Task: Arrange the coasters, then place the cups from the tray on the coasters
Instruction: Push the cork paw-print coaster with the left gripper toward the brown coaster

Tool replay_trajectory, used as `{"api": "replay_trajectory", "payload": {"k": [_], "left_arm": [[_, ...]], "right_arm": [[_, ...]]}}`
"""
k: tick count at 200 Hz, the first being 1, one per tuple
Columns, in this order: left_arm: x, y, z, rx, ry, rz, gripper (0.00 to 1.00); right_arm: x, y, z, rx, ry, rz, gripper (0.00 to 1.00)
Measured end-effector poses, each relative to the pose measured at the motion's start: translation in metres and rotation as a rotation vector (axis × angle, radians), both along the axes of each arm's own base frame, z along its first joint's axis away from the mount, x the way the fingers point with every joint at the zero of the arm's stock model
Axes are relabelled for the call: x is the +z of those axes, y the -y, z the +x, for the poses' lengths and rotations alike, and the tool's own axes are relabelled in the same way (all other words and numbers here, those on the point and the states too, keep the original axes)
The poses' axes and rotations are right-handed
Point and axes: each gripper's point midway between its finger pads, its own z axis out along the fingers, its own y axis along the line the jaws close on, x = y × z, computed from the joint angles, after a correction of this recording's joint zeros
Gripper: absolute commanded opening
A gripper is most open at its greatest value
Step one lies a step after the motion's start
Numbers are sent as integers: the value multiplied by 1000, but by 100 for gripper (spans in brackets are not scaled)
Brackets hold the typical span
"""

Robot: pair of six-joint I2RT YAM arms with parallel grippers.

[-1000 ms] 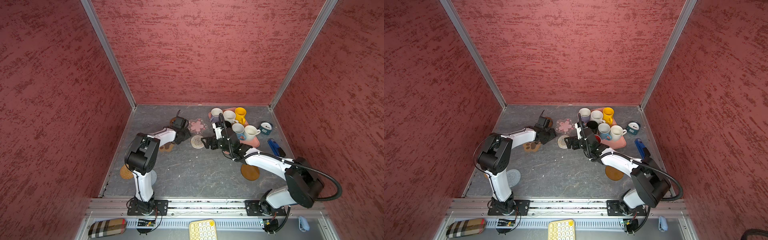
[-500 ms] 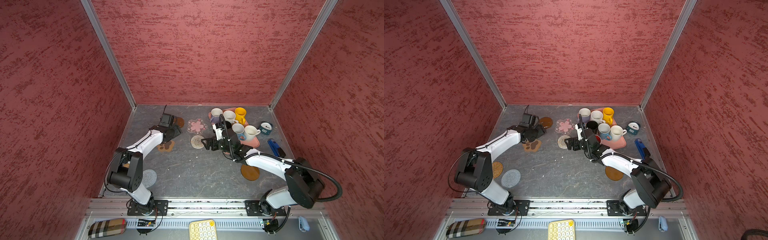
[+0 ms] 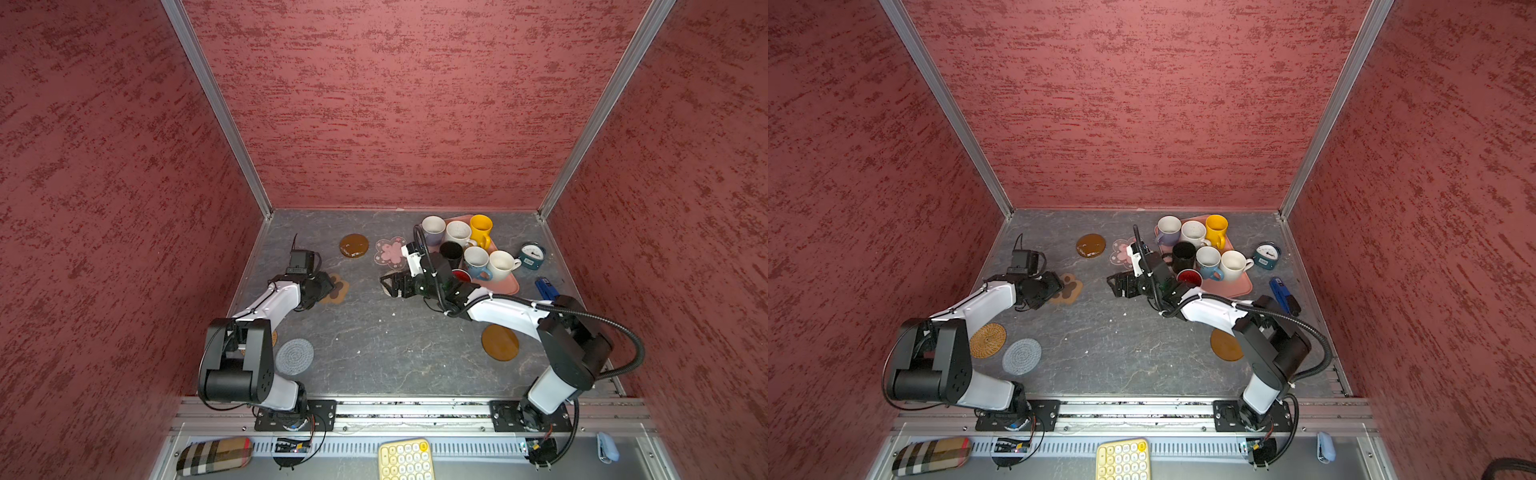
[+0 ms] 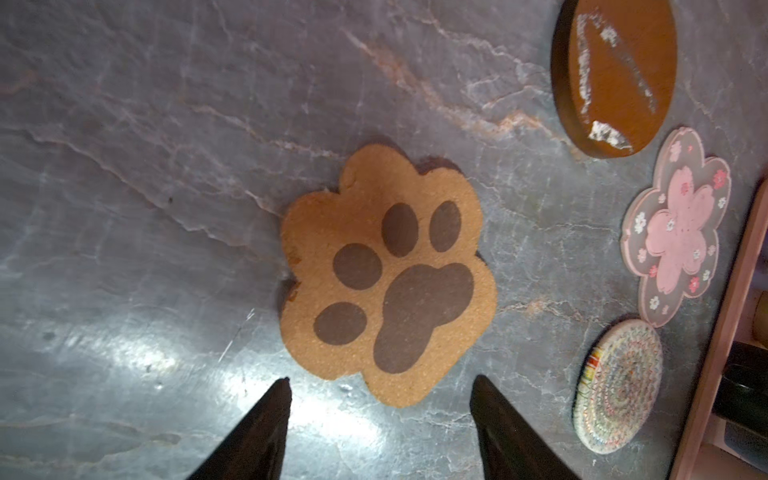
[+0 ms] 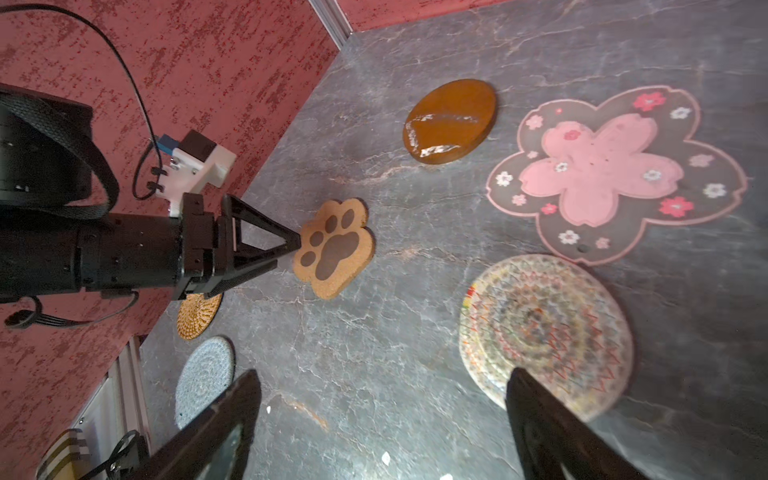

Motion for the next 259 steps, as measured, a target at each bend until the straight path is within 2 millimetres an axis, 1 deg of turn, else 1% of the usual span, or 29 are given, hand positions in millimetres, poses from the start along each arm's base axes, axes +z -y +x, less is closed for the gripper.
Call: {"api": "replay_trajectory", "payload": {"k": [29,59,88,145,174,198,238,259], "left_arm": [[-9,-2,-5,6,-7,-11,69],[-15,-8,-3,23,-4,-24,68],[-27,-12,1,31,-16,-31,68],[-26,-14,22,24,16,-22,66],[-26,-13,28,19,23,-6,65],[-26,-5,31,-2,23,9,65],[-26,18,38,-49,26,17,65],[-26,26,41,-61,30,16,65]], "right_arm": [[-5,-12,-1,21,-17,3,93],[-9,-13,-1,21,-32,0,93],[-10,-13,-1,20,-36,0,93],[-10,-13,-2,18,-39,-1,93],[-13,-12,-2,16,-48,-8,93],[-13,-12,-2,15,-50,-10,93],[-13,-11,-3,13,-49,-13,93],[-10,-9,-4,11,-43,-13,93]]}}
